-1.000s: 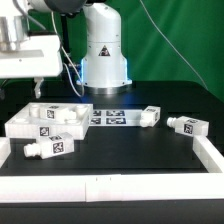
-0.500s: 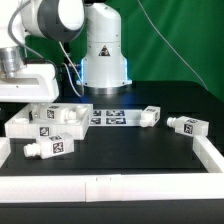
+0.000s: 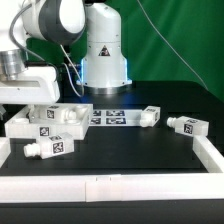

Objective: Assemble one leg

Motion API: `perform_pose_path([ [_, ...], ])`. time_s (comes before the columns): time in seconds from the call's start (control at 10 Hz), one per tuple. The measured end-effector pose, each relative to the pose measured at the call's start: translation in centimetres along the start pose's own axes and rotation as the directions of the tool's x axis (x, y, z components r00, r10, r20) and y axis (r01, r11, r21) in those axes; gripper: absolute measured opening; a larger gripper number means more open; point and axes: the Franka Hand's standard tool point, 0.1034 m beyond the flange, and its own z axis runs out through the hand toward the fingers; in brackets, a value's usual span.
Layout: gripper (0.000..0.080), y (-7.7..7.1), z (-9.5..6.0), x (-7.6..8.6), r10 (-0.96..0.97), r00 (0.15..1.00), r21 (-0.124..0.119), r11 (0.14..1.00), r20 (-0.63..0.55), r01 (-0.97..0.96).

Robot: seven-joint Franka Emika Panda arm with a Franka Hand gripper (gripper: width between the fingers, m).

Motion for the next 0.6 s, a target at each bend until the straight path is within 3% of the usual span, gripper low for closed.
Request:
perform_pose_path([
  [0.1,0.0329,0.00,0.02,-0.01,0.000,1.000,0.000,1.000,0.000,0.000],
  [0.3,0.0064,0.00,0.04,-0.03,-0.001,1.000,0.000,1.000,0.001,0.001],
  [0.6,0.0053,-0.68,-0.27,0.35,-0.001,1.000,0.002,1.000,-0.001,0.001],
])
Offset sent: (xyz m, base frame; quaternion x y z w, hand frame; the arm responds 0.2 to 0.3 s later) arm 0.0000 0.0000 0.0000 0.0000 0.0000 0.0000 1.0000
